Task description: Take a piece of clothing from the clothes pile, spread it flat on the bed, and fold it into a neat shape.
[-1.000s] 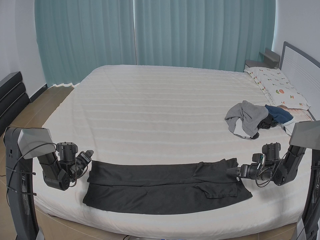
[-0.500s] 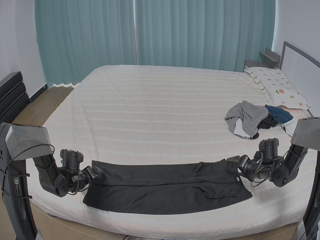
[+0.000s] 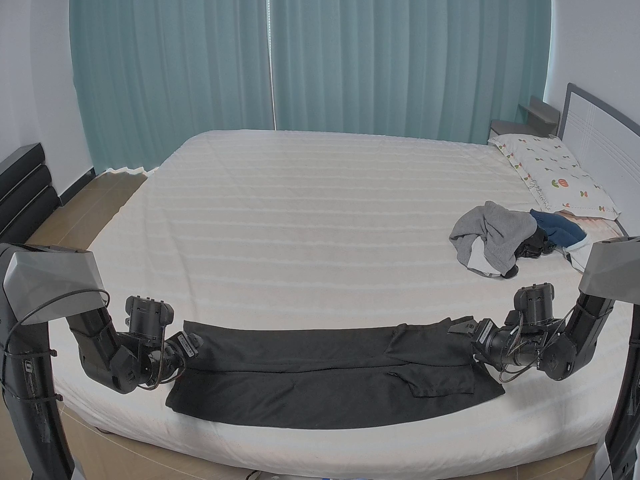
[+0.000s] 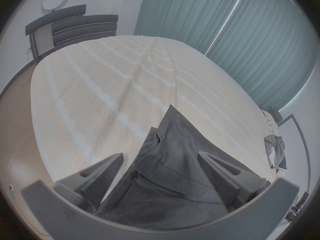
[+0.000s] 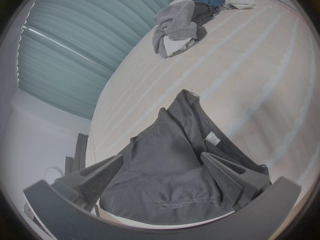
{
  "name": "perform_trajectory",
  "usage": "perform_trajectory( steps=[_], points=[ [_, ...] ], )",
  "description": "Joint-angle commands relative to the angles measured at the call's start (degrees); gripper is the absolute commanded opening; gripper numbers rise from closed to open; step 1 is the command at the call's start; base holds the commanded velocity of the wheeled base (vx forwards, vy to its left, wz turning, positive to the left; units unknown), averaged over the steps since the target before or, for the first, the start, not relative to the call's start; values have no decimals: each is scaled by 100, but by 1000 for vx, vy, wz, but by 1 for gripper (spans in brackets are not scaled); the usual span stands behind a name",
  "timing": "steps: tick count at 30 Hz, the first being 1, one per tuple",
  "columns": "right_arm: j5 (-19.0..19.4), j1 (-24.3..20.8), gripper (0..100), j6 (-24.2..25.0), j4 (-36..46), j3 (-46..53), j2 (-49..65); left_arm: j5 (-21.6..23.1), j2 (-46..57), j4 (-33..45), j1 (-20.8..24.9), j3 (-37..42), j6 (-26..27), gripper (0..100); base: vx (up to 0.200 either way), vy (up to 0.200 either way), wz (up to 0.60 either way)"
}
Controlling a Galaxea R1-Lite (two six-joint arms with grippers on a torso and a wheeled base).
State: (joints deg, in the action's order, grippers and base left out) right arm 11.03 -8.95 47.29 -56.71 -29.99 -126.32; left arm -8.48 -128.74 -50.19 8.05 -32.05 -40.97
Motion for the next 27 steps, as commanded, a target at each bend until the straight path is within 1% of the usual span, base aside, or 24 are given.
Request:
perform_trajectory(
  steps=[1, 5, 7, 8, 9, 10, 13, 25, 26, 27],
  points=[
    [-5, -46, 100, 0, 2, 28, -33, -4, -81, -8, -14, -38, 2, 0, 0, 0, 0],
    [-233, -177, 100, -9, 11, 72, -42, -153, -98, -8, -14, -38, 19, 0, 0, 0, 0],
    [-409, -292, 100, -9, 2, 46, -121, -347, -107, -8, -14, -21, 186, 0, 0, 0, 0],
    [-409, -292, 100, -9, 2, 46, -121, -347, -107, -8, -14, -21, 186, 0, 0, 0, 0],
    [-514, -353, 100, -9, 2, 37, -174, -523, -107, -8, -14, 50, 432, 0, 0, 0, 0],
    [-550, -388, 100, -9, 2, 28, -209, -593, -107, -8, -14, 58, 511, 0, 0, 0, 0],
    [-629, -397, 100, -18, 11, 19, -253, -725, -107, -17, -5, 94, 564, 0, 0, 0, 0],
    [-752, -555, 100, -18, 55, -7, -253, -734, -89, -26, -5, 76, 555, 0, 0, 0, 0],
    [-892, -573, 100, -9, 64, -7, -227, -734, -98, -26, -5, 67, 546, 0, 0, 0, 0],
    [-927, -582, 100, -9, 64, -7, -209, -734, -98, -26, -5, 58, 546, 0, 0, 0, 0]
  ],
)
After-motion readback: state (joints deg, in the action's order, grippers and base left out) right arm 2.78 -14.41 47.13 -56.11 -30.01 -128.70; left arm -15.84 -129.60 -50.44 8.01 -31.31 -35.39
